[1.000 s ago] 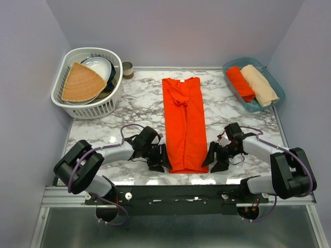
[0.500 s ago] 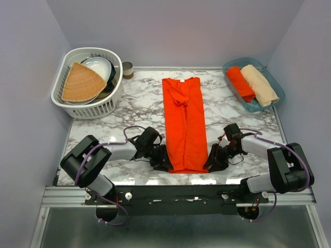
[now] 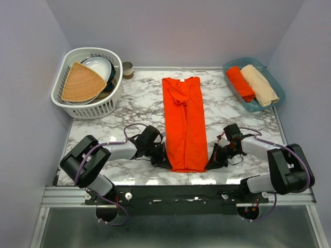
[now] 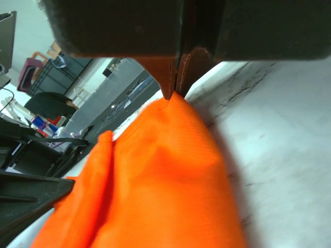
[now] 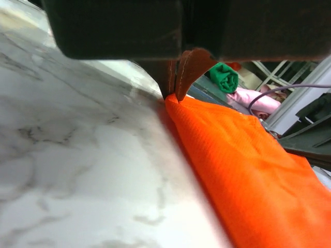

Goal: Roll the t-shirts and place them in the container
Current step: Roll the T-shirt to the center of the board.

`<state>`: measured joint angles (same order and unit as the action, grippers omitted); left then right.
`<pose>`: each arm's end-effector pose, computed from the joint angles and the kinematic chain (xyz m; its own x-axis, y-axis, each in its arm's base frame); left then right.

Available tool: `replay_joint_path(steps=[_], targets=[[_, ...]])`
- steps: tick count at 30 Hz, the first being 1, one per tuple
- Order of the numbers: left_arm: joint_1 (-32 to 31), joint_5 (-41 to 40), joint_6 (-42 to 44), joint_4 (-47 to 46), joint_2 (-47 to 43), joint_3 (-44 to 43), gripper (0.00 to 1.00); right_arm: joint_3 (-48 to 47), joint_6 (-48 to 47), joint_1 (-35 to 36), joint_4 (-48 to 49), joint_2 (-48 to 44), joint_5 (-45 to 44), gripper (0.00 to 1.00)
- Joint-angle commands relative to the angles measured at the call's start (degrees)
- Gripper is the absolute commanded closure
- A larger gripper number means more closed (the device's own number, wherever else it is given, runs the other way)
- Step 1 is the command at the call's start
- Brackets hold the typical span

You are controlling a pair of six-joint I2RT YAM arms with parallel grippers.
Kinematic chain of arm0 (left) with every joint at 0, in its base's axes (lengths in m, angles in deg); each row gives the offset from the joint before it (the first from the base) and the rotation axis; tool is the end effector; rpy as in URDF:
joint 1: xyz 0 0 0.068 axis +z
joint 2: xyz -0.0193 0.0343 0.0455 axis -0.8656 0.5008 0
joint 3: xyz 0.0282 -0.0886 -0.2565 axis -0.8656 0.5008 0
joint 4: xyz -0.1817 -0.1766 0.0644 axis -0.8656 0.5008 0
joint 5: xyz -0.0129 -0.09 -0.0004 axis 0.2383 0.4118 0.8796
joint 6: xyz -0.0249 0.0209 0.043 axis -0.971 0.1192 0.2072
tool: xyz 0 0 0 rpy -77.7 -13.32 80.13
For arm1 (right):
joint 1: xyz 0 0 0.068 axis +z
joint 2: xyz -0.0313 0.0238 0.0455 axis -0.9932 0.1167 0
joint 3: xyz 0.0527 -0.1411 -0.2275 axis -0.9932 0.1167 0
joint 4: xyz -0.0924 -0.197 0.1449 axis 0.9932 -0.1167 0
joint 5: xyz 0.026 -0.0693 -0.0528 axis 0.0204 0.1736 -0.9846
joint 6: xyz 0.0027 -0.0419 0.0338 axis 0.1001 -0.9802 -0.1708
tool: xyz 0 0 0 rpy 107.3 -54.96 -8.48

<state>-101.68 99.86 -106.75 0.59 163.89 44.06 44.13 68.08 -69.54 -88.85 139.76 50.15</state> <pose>0.1730 -0.1821 0.1199 -0.9943 -0.0191 0.1045 -0.0893 0.6829 -0.7250 0.1740 0.0650 0.1139 -0.9563 0.1982 0.2151 0.2885 0.7596 0.5829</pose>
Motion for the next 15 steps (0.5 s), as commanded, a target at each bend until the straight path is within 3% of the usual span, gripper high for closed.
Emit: replay_joint_path(steps=[1,8,15], targets=[[-0.2,0.5,4.6,-0.7,-3.9,-2.9,1.0,-1.3,-1.9,-0.2,0.1,-4.7,1.2,1.0],[2.0,0.6,7.0,-0.8,-7.6,-2.4,1.0,-2.5,-1.5,-0.9,-1.7,-9.4,2.4,1.0],[5.9,-0.9,8.3,1.8,-7.5,-2.8,1.0,-3.2,-0.7,-5.9,-1.0,-8.4,3.5,1.0]])
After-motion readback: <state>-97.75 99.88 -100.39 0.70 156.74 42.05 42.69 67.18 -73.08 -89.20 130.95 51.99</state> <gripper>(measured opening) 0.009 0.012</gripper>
